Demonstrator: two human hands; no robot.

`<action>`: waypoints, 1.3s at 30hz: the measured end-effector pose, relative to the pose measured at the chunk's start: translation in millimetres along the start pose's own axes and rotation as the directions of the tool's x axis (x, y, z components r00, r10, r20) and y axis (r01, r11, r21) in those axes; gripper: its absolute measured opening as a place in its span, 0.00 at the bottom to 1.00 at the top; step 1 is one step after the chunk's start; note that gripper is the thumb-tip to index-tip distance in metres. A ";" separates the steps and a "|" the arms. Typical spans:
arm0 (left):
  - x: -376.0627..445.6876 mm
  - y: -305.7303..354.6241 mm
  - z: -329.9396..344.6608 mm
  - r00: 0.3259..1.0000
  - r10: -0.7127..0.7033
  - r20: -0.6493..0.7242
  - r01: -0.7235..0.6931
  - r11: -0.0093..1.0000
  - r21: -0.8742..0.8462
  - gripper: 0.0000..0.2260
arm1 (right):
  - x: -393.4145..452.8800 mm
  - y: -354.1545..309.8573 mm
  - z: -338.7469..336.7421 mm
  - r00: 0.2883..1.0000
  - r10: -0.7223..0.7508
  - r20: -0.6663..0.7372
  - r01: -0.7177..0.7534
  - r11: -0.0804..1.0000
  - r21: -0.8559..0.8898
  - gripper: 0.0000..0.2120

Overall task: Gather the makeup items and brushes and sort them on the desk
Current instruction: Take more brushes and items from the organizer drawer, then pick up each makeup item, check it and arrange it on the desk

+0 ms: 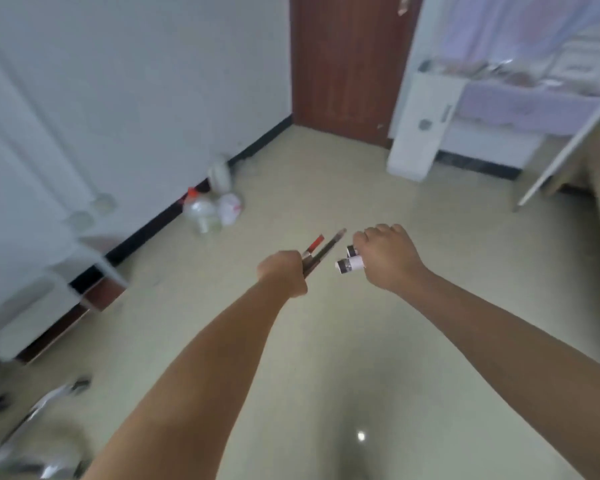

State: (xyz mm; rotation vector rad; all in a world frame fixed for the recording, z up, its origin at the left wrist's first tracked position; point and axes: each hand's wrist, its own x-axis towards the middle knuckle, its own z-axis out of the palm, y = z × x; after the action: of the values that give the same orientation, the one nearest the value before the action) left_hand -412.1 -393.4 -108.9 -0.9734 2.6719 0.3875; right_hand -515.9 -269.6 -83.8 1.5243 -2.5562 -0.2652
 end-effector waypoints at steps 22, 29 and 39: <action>601.3 378.6 -278.8 0.823 0.566 -0.044 -0.497 0.755 0.427 0.14 | 418.6 531.1 40.6 0.772 0.635 -0.007 -0.636 0.772 -0.014 0.14; 793.3 519.5 -325.0 0.790 0.609 -0.062 -0.528 0.730 0.435 0.14 | 552.5 728.1 96.6 0.747 0.664 -0.034 -0.665 0.747 -0.019 0.15; 1060.4 667.5 -378.4 0.854 0.520 -0.005 -0.488 0.806 0.336 0.14 | 737.5 971.5 169.3 0.721 0.689 0.073 -0.691 0.708 0.148 0.13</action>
State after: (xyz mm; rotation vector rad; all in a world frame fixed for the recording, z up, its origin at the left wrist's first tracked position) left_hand -1692.7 -647.3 -14.2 -0.1721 2.9298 -0.0124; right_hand -1730.3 -453.6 4.2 0.4777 -2.9895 0.0431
